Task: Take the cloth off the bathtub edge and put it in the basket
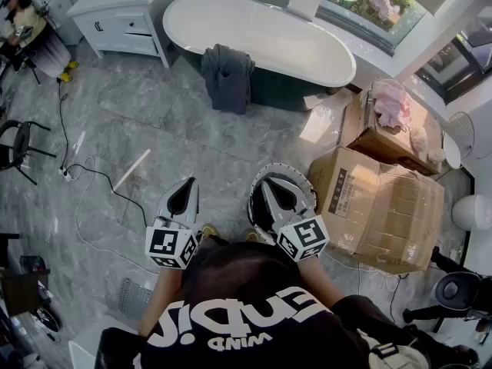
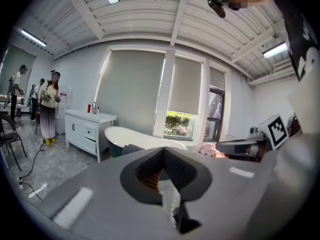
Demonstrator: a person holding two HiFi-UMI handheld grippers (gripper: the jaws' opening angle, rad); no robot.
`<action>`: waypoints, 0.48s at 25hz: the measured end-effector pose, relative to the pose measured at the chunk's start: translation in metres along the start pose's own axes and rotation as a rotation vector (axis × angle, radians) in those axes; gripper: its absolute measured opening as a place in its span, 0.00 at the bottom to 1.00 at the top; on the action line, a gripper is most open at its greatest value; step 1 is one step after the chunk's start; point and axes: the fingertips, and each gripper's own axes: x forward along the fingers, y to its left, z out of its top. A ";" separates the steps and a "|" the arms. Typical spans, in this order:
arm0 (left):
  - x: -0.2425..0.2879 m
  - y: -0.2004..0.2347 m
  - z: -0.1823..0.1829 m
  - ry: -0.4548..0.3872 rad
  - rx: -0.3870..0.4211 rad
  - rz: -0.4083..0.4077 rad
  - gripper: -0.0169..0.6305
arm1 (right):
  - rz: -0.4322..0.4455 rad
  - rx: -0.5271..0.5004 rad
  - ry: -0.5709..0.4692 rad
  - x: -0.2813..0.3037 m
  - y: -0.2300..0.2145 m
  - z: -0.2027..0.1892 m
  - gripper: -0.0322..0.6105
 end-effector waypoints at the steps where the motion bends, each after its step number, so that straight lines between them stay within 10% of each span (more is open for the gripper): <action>1: 0.000 0.003 0.000 0.002 -0.004 0.004 0.02 | 0.001 -0.001 0.002 0.001 0.001 -0.001 0.06; 12: 0.003 0.030 0.005 0.022 0.008 -0.040 0.02 | -0.033 0.039 0.003 0.025 0.012 -0.002 0.06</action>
